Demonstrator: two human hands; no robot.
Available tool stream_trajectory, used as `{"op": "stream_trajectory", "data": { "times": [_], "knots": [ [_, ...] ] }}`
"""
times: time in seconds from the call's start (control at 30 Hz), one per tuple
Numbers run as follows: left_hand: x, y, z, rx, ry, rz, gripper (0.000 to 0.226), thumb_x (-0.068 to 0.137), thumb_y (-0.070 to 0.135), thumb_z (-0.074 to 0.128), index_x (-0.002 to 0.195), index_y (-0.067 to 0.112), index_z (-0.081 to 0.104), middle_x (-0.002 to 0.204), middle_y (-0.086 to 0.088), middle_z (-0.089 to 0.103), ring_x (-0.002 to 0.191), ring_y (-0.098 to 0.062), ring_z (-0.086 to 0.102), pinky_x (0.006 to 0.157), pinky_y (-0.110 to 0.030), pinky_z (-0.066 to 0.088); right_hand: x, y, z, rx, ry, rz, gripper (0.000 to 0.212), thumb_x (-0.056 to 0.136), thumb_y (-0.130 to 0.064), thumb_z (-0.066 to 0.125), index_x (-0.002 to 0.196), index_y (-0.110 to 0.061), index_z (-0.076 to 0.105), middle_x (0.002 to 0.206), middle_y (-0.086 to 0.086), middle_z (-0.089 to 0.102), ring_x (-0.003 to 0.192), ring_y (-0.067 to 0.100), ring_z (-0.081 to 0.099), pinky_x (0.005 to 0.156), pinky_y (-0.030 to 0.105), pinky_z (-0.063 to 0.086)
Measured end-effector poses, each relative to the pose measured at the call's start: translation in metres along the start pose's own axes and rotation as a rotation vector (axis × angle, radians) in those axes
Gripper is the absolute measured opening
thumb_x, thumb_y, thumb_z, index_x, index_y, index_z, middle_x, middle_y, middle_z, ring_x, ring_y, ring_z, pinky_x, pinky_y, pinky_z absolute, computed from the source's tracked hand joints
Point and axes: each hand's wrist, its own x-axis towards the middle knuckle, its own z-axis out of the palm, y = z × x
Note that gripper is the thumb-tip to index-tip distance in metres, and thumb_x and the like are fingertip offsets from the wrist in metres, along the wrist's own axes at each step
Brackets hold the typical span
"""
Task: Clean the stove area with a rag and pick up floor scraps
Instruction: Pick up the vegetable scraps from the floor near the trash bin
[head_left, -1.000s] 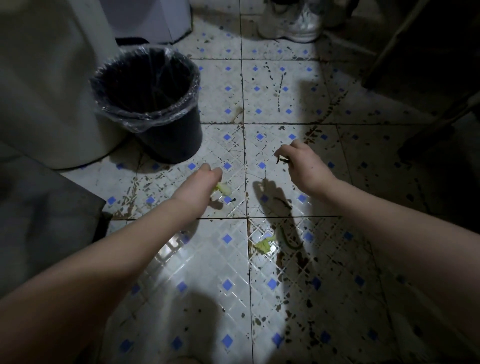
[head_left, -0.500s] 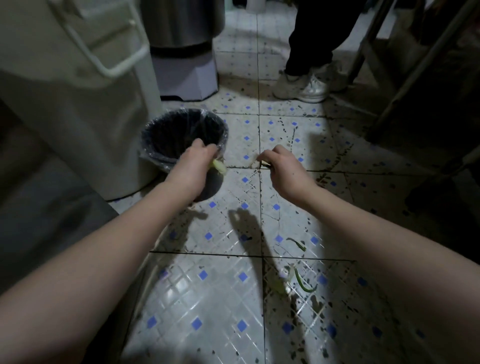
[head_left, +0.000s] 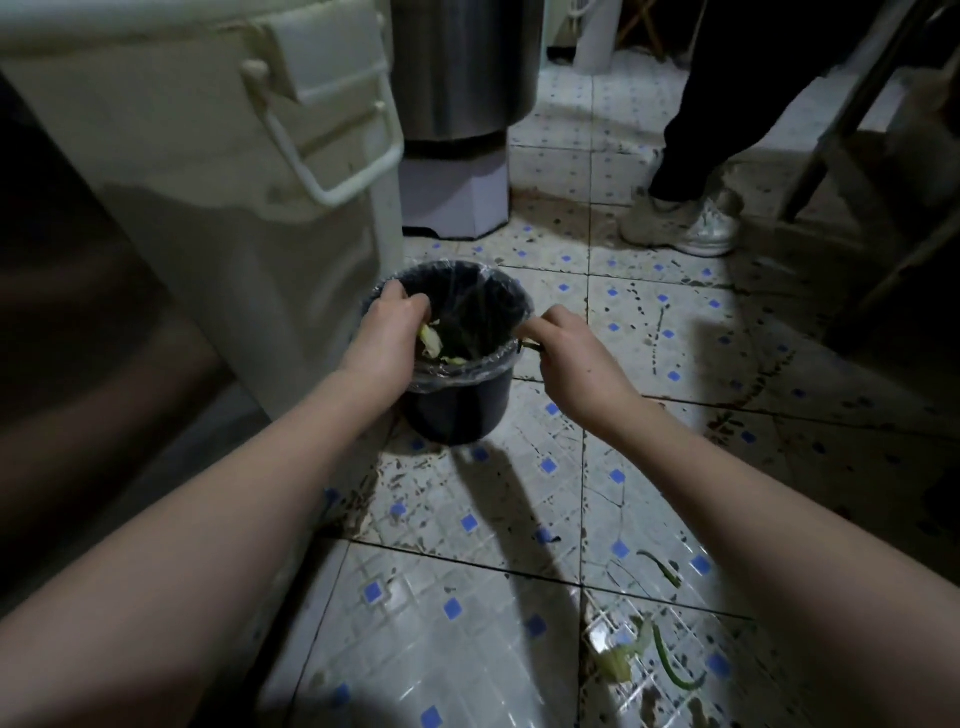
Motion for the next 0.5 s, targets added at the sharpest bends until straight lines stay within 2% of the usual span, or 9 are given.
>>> {"op": "stream_trajectory", "data": {
  "times": [0.13,0.23,0.33,0.5],
  "knots": [
    [0.005,-0.008,0.007,-0.091,-0.002,-0.08,0.023,0.085,-0.008,0.041,0.102,0.001,0.053,0.107,-0.017,0.041,0.091,-0.028,0.045,0.081,-0.039,0.041,0.006,-0.001,0.011,-0.024,-0.012,-0.056,0.049,0.08,0.012,0.045,0.121,-0.015,0.056,0.116,0.012,0.05,0.109,0.032,0.047,0.077,0.043,0.048],
    [0.004,-0.014,0.014,-0.101,-0.016,-0.099,0.032,0.085,-0.009,0.04,0.114,-0.001,0.053,0.117,-0.019,0.043,0.101,-0.034,0.049,0.088,-0.043,0.044,0.017,-0.005,0.016,-0.04,-0.017,-0.088,0.049,0.08,0.011,0.047,0.122,-0.014,0.055,0.119,0.013,0.05,0.111,0.032,0.046,0.08,0.045,0.049],
    [-0.002,-0.02,0.018,-0.101,0.0,-0.134,0.044,0.079,-0.016,0.04,0.118,0.002,0.053,0.121,-0.019,0.042,0.104,-0.038,0.049,0.092,-0.048,0.043,0.032,-0.012,0.019,-0.082,-0.03,-0.133,0.045,0.081,0.007,0.051,0.121,-0.013,0.055,0.114,0.013,0.049,0.106,0.032,0.046,0.075,0.044,0.05],
    [-0.008,-0.026,0.022,-0.096,0.0,-0.183,0.039,0.082,-0.014,0.041,0.112,0.006,0.054,0.121,-0.016,0.043,0.107,-0.037,0.048,0.091,-0.051,0.044,0.061,-0.028,0.022,-0.15,-0.076,-0.204,0.037,0.084,-0.005,0.055,0.12,-0.01,0.054,0.118,0.016,0.047,0.11,0.034,0.045,0.08,0.044,0.049]
  ]
}}
